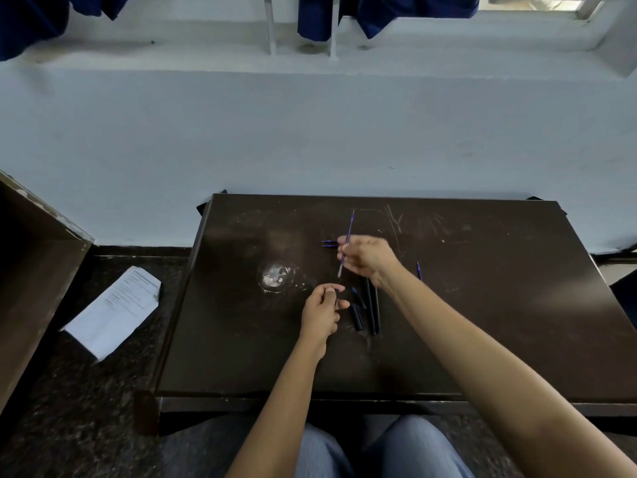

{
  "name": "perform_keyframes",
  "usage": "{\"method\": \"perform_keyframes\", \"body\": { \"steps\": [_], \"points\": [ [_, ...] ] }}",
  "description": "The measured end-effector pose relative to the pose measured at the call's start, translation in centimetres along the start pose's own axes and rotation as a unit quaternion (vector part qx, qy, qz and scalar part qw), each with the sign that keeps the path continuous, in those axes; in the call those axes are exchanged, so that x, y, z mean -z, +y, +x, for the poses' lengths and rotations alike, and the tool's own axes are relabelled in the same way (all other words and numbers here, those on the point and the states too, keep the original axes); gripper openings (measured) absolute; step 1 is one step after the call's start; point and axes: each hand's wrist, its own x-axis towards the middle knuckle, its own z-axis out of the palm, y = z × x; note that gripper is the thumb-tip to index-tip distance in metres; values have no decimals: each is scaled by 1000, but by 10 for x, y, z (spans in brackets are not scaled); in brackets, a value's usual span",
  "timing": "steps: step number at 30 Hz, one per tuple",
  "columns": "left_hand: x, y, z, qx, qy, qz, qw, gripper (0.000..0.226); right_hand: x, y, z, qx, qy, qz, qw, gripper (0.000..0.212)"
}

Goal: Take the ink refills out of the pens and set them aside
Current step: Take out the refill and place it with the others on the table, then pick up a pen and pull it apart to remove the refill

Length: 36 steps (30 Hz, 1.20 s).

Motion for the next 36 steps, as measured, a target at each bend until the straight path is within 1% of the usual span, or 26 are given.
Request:
{"method": "perform_keyframes", "body": {
  "steps": [1, 2, 3, 4, 5, 7, 8, 9, 10, 12, 14, 16, 18, 20, 23, 27, 31, 36],
  "points": [
    [1, 0, 1, 0, 1, -1, 1000, 25, 2, -6, 10, 41, 25, -38, 998, 26],
    [2, 0, 3, 0, 3, -1, 1000, 25, 5, -11, 20, 96, 52, -111, 988, 25],
    [4, 0, 4, 1, 5, -1, 1000, 25, 8, -15, 29, 154, 75, -211, 962, 25],
    [6, 1, 6, 2, 7, -1, 1000, 25, 12, -17, 36, 199, 84, -316, 924, 27],
    [7, 1, 7, 4, 8, -1, 1000, 25, 15, -17, 42, 225, 79, -415, 878, 28],
    [9, 1, 8, 9, 7, 0, 1000, 25, 19, -11, 50, 231, 50, -559, 795, 30],
    [9, 0, 8, 13, 7, 1, 1000, 25, 20, -7, 52, 227, 38, -604, 763, 30],
    [9, 0, 8, 16, 6, 2, 1000, 25, 20, -2, 52, 229, 32, -634, 738, 30],
    [9, -1, 8, 19, 4, 2, 1000, 25, 20, 3, 53, 235, 30, -653, 719, 29],
    [9, -2, 9, 20, 3, 3, 1000, 26, 21, 11, 56, 249, 38, -675, 693, 27],
    [11, 0, 10, 22, 5, 6, 1000, 26, 21, 16, 59, 256, 51, -682, 683, 26],
    [12, 1, 11, 21, 3, 7, 1000, 26, 21, 20, 62, 257, 62, -682, 682, 26],
    [12, 1, 12, 18, 3, 8, 1000, 26, 22, 21, 65, 257, 74, -673, 689, 27],
    [14, 0, 14, 18, 7, 8, 1000, 26, 24, 22, 68, 265, 84, -654, 704, 32],
    [16, -2, 15, 23, 9, 9, 1000, 26, 24, 19, 73, 271, 71, -646, 710, 39],
    [18, -1, 15, 23, 9, 12, 1000, 26, 22, 16, 79, 250, 59, -654, 712, 34],
    [18, -1, 15, 21, 8, 11, 1000, 26, 22, 17, 80, 244, 73, -643, 723, 32],
    [20, 1, 12, 21, 4, 10, 1000, 27, 20, 18, 80, 248, 81, -639, 724, 32]
  ]
}}
